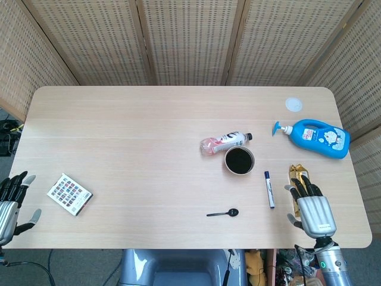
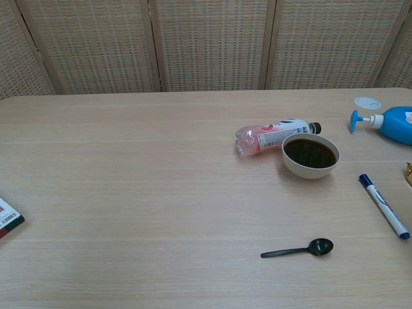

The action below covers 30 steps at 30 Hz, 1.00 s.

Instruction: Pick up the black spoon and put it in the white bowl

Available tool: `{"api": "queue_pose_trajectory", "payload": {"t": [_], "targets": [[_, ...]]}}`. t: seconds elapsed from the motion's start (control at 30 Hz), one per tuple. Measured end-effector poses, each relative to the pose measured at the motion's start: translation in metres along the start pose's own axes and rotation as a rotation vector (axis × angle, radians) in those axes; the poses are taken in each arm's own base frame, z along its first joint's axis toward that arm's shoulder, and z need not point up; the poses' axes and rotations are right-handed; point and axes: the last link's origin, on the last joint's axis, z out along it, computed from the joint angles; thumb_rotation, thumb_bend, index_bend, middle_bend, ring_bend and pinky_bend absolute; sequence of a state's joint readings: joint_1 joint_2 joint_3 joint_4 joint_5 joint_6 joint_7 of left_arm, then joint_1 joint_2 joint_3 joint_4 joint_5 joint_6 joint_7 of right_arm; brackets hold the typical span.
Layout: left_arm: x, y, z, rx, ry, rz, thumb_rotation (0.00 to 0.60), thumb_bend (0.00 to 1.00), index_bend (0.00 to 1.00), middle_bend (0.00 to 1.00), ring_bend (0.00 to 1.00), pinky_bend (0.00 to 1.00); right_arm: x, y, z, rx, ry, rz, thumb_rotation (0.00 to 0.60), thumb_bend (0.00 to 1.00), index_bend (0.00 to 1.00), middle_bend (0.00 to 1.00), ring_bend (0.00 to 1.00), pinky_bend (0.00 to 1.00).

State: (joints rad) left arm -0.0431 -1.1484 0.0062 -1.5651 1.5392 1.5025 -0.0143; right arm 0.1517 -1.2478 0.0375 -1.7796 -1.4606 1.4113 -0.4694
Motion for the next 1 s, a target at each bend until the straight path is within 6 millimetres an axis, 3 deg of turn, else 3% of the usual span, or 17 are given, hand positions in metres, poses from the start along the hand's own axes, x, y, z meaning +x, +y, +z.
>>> {"api": "queue_pose_trajectory", "payload": {"t": [0.23, 0.47, 0.83, 1.0], "targets": [[0.001, 0.001, 0.003, -0.006, 0.003, 0.006, 0.600, 0.36, 0.06, 0.00, 0.00, 0.00, 0.007, -0.008, 0.008, 0.063, 0.010, 0.002, 0.600, 0.34, 0.30, 0.29, 0.17, 0.29], [0.000, -0.001, 0.002, 0.006, -0.003, 0.004, 0.600, 0.36, 0.06, 0.00, 0.00, 0.00, 0.013, -0.029, 0.024, 0.174, -0.017, 0.002, 0.600, 0.34, 0.30, 0.34, 0.22, 0.34], [-0.003, -0.005, 0.004, 0.016, -0.015, 0.004, 0.600, 0.36, 0.06, 0.00, 0.00, 0.00, 0.010, -0.093, 0.049, 0.410, -0.105, 0.002, 0.600, 0.34, 0.36, 0.48, 0.38, 0.46], [-0.003, -0.007, 0.007, 0.023, -0.012, 0.007, 0.600, 0.36, 0.06, 0.00, 0.00, 0.00, 0.001, -0.122, 0.058, 0.485, -0.154, -0.008, 0.600, 0.34, 0.39, 0.56, 0.49, 0.57]]}}
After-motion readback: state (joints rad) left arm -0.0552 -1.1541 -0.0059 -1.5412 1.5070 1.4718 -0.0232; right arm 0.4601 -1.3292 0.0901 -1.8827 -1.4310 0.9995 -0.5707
